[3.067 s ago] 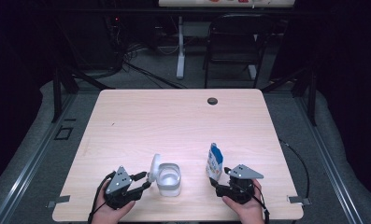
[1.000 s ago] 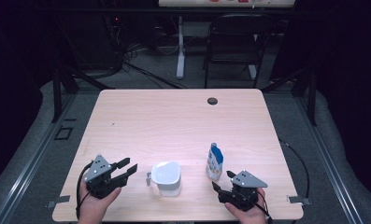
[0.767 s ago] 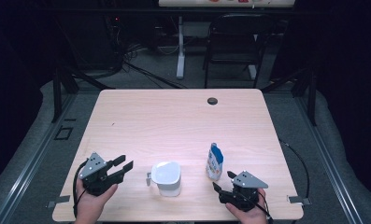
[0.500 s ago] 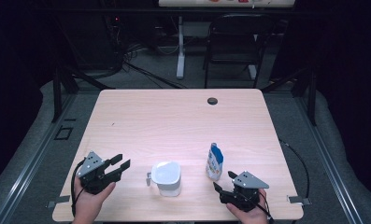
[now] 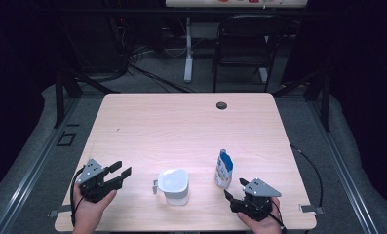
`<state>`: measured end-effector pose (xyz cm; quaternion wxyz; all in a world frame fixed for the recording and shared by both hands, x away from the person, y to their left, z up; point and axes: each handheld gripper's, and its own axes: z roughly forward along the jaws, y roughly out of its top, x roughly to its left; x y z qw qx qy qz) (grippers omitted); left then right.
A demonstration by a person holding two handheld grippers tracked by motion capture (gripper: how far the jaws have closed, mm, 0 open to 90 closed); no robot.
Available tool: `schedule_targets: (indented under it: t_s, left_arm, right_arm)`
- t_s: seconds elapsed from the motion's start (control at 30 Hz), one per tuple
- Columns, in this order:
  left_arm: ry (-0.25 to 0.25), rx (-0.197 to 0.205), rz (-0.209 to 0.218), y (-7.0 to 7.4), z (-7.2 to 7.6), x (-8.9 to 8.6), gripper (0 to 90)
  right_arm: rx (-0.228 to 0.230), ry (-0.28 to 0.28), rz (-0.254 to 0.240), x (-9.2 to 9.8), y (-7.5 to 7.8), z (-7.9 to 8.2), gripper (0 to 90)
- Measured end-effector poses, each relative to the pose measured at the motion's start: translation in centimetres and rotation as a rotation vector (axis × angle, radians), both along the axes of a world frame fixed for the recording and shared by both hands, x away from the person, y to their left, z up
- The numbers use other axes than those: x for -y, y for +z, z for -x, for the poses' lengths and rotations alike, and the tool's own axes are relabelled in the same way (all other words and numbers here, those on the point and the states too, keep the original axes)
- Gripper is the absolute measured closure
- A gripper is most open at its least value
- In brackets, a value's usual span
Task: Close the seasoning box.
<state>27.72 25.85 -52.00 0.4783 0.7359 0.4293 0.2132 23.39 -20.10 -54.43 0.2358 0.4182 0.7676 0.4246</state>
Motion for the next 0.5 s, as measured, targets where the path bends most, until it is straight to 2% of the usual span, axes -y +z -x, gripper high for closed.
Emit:
schedule_targets:
  t_s: [0.1,0.27,0.5]
  left_arm:
    - [0.007,-0.002,-0.004,0.1,-0.1,-0.2,51.6]
    - [0.021,-0.004,0.009,0.3,-0.2,-0.2,51.5]
    - [0.024,-0.025,0.005,0.0,-0.4,0.2,51.1]
  right_arm:
    - [-0.025,-0.001,0.012,0.5,0.4,-0.1,32.4]
    - [-0.05,-0.02,-0.03,1.7,1.1,-0.5,32.6]
    - [-0.06,-0.045,-0.04,3.2,1.3,-0.1,32.7]
